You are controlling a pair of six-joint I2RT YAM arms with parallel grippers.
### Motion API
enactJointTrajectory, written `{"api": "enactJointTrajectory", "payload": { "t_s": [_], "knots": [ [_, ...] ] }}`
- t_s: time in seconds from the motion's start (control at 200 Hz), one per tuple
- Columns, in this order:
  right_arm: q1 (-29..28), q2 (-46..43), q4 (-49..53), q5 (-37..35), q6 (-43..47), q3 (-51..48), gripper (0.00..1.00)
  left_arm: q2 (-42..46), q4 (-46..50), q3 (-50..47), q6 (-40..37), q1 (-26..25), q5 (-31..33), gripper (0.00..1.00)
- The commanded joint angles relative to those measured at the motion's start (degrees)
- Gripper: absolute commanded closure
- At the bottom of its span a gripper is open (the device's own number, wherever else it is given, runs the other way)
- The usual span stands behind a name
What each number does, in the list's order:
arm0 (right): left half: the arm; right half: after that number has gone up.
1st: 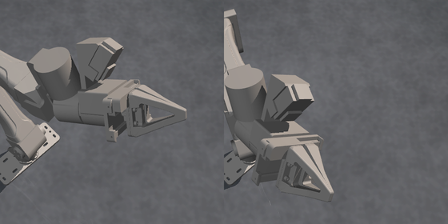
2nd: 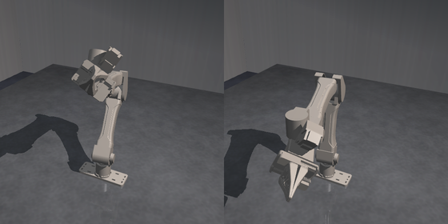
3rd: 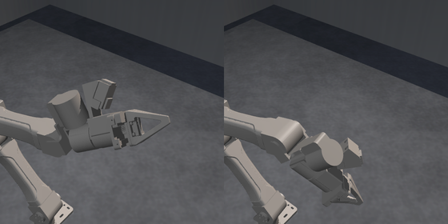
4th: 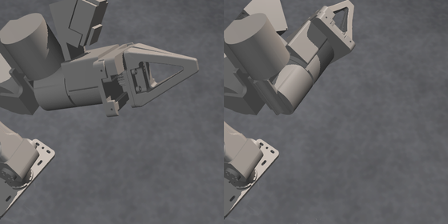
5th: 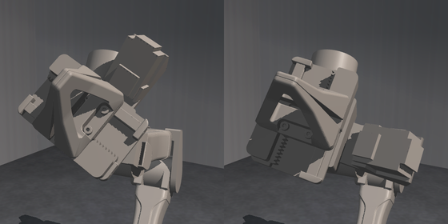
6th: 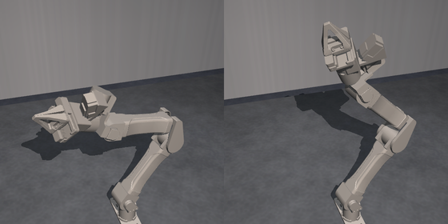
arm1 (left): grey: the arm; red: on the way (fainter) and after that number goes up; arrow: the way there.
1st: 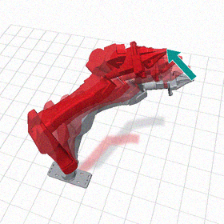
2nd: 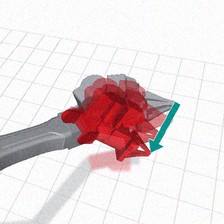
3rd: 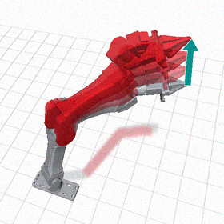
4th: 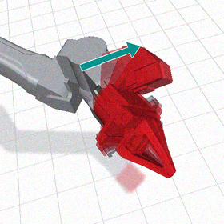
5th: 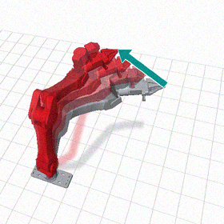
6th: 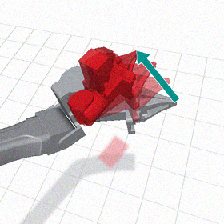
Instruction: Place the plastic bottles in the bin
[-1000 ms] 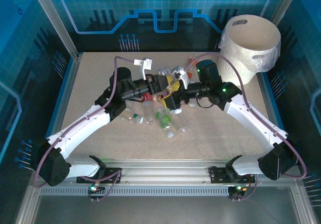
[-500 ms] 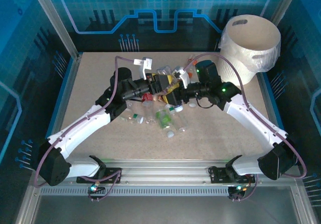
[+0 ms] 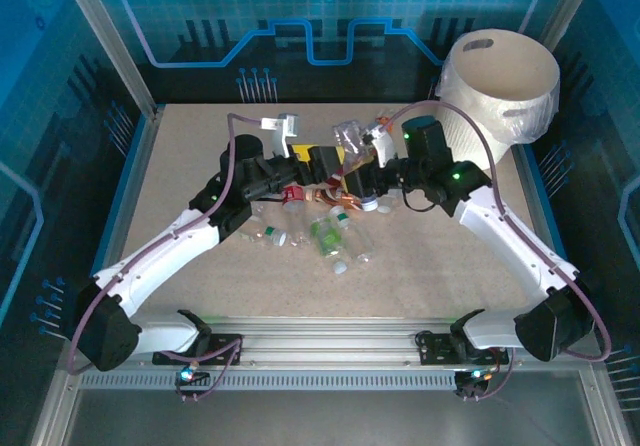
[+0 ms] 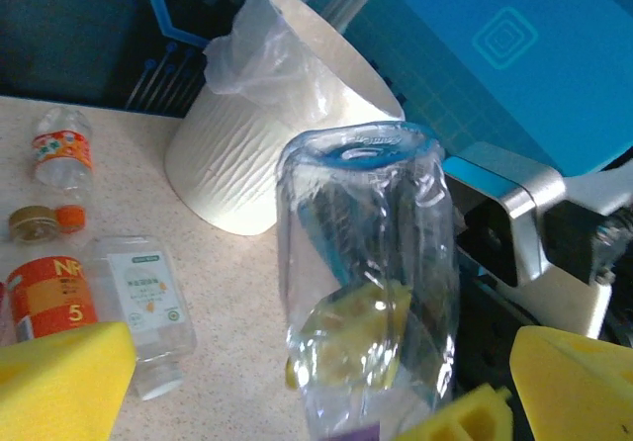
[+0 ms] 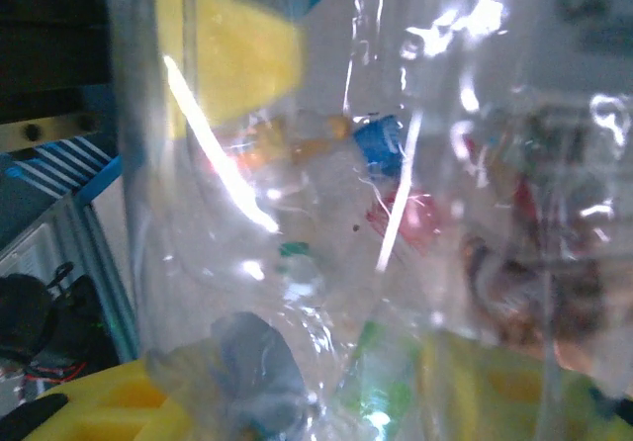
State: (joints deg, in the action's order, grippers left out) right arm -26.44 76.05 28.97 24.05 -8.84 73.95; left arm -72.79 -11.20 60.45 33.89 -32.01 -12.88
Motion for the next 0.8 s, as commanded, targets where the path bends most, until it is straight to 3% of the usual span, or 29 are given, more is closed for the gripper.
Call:
{"api": "enactJointTrajectory", "payload": {
  "t_s": [0.0, 0.2, 0.33, 0.56, 0.795],
  "knots": [
    [3.02, -1.10, 2.95, -2.75, -2.27, 2.36, 0.58, 3.80, 1.36, -1.53, -1.98, -0.07, 4.84, 0.01],
    [11.44, 0.44, 4.70, -3.14, -6.30, 4.35, 0.58, 6.96, 4.07, -4.41, -0.61, -0.03, 9.74, 0.01],
    [16.88, 2.65, 3.80, -2.08, -7.34, 6.77, 0.58, 9.41, 6.49, -7.05, 1.53, -0.07, 16.51, 0.01],
    [24.63, 8.30, 1.04, 0.03, -11.43, 16.50, 0.57, 12.80, 15.40, -9.22, 1.35, -0.07, 21.95, 0.01],
    [31.13, 13.33, -3.48, -4.02, -16.98, 26.16, 0.57, 15.31, 22.60, -9.01, 1.60, 0.10, 25.10, 0.01]
  ]
}}
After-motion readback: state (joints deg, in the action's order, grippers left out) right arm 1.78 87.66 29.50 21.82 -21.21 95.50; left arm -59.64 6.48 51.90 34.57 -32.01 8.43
